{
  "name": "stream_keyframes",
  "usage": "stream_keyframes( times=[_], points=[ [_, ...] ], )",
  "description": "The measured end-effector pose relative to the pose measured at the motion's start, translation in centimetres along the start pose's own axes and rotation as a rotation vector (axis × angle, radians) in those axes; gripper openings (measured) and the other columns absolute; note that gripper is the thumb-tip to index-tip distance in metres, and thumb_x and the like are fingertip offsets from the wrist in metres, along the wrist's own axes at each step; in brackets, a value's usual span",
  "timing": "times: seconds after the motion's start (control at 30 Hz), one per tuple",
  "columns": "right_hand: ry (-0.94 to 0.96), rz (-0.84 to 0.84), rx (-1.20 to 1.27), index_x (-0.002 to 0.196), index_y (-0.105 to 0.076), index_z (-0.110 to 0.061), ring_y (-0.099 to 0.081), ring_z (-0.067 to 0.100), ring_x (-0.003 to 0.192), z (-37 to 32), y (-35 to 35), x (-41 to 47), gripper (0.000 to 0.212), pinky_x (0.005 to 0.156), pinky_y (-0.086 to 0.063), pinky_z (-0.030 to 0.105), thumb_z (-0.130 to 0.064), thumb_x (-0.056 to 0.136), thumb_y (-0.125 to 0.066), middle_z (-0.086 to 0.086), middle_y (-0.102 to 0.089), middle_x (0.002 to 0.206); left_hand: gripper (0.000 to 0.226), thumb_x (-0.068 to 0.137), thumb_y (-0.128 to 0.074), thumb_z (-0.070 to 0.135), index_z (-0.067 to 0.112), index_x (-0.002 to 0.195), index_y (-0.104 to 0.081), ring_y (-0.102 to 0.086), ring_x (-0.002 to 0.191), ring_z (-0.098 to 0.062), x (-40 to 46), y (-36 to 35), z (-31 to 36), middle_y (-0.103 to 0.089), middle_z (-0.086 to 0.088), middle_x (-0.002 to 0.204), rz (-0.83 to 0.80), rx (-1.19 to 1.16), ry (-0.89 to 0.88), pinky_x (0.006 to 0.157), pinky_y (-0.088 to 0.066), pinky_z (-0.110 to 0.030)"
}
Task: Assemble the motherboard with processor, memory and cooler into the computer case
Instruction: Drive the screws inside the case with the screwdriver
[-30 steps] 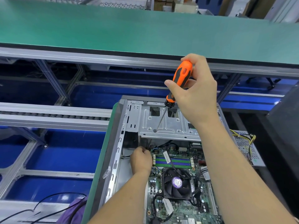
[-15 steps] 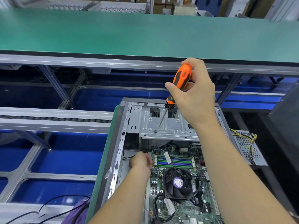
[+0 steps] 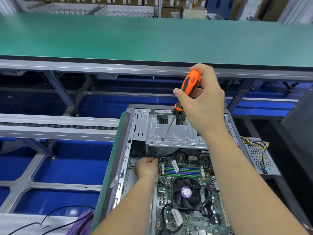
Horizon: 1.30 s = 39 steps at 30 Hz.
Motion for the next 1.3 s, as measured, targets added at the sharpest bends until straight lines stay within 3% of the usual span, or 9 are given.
stream_keyframes(
  times=[0.07,0.33,0.5,0.67,0.83,0.97,1.07,1.3],
  points=[
    [0.003,-0.002,-0.003,0.116,-0.049,-0.027,-0.056,0.024,0.066,0.0,0.1,0.0,0.042,0.070,-0.056,0.046,-0.023,0.085,-0.077,-0.011,-0.048,0.073,0.014,0.087,-0.073,0.010,0.017,0.075,-0.070,-0.069,0.084,-0.036,-0.1,-0.1,0.1,-0.074,-0.014,0.087,0.001,0.068,-0.056,0.082,-0.059,-0.043],
    [0.005,-0.026,-0.012,0.119,-0.048,-0.026,-0.060,0.027,0.068,-0.1,-0.2,0.0,0.045,0.071,-0.058,0.046,-0.023,0.085,-0.078,-0.010,-0.050,0.075,0.011,0.092,-0.067,0.006,0.007,0.100,-0.073,-0.067,0.086,-0.020,-0.1,-0.7,0.1,-0.073,-0.004,0.091,-0.010,0.231,-0.217,0.086,-0.055,-0.030],
    [0.033,-0.033,-0.030,0.120,-0.048,-0.025,-0.058,0.024,0.066,-0.2,-0.5,0.0,0.046,0.069,-0.056,0.044,-0.024,0.085,-0.078,-0.008,-0.051,0.075,0.012,0.095,-0.065,0.012,0.011,0.102,-0.074,-0.064,0.081,-0.017,-0.1,-0.9,0.0,-0.072,-0.001,0.090,0.003,0.343,-0.317,0.070,-0.045,-0.022],
    [0.036,-0.020,-0.018,0.119,-0.049,-0.022,-0.058,0.026,0.066,-0.1,-0.4,0.1,0.045,0.069,-0.056,0.046,-0.021,0.084,-0.077,-0.011,-0.049,0.076,0.010,0.095,-0.062,0.009,0.014,0.094,-0.070,-0.065,0.079,-0.019,0.2,-0.7,-0.3,-0.071,-0.004,0.089,0.017,0.300,-0.285,0.066,-0.047,-0.024],
    [0.035,-0.025,-0.020,0.119,-0.049,-0.024,-0.059,0.025,0.067,-0.1,-0.4,0.1,0.045,0.070,-0.057,0.045,-0.023,0.085,-0.078,-0.012,-0.050,0.077,0.034,0.096,-0.049,-0.005,0.008,0.122,-0.067,-0.061,0.094,-0.014,0.2,-0.8,-0.9,-0.070,-0.008,0.112,-0.081,0.370,-0.300,0.085,-0.050,-0.023],
    [0.033,-0.020,-0.020,0.119,-0.049,-0.024,-0.058,0.024,0.066,0.0,-0.4,0.1,0.045,0.069,-0.057,0.044,-0.023,0.085,-0.078,-0.013,-0.049,0.076,0.041,0.095,-0.044,-0.007,0.011,0.124,-0.068,-0.065,0.099,-0.022,0.4,-0.8,-1.2,-0.069,-0.008,0.107,-0.142,0.429,-0.317,0.094,-0.054,-0.037],
    [0.023,-0.019,-0.010,0.120,-0.049,-0.024,-0.059,0.024,0.066,0.1,-0.3,0.1,0.045,0.069,-0.057,0.045,-0.023,0.085,-0.077,-0.012,-0.049,0.076,0.043,0.097,-0.043,-0.004,0.013,0.128,-0.065,-0.061,0.106,-0.022,0.4,-0.7,-1.1,-0.063,-0.008,0.117,-0.143,0.472,-0.335,0.099,-0.051,-0.038],
    [0.025,-0.025,-0.018,0.119,-0.048,-0.026,-0.059,0.025,0.068,0.2,-0.4,0.0,0.045,0.070,-0.057,0.043,-0.023,0.085,-0.078,-0.013,-0.050,0.078,0.049,0.094,-0.039,-0.008,0.016,0.131,-0.060,-0.062,0.100,-0.024,0.3,-0.5,-0.6,-0.062,-0.006,0.114,-0.196,0.625,-0.375,0.093,-0.054,-0.041]
  ],
)
Point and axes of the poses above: each hand's wrist, its own x-axis towards the middle knuckle, its own y-axis out of the back of the hand, z = x × y, the point moved 1 cm from there along x, towards the middle knuckle
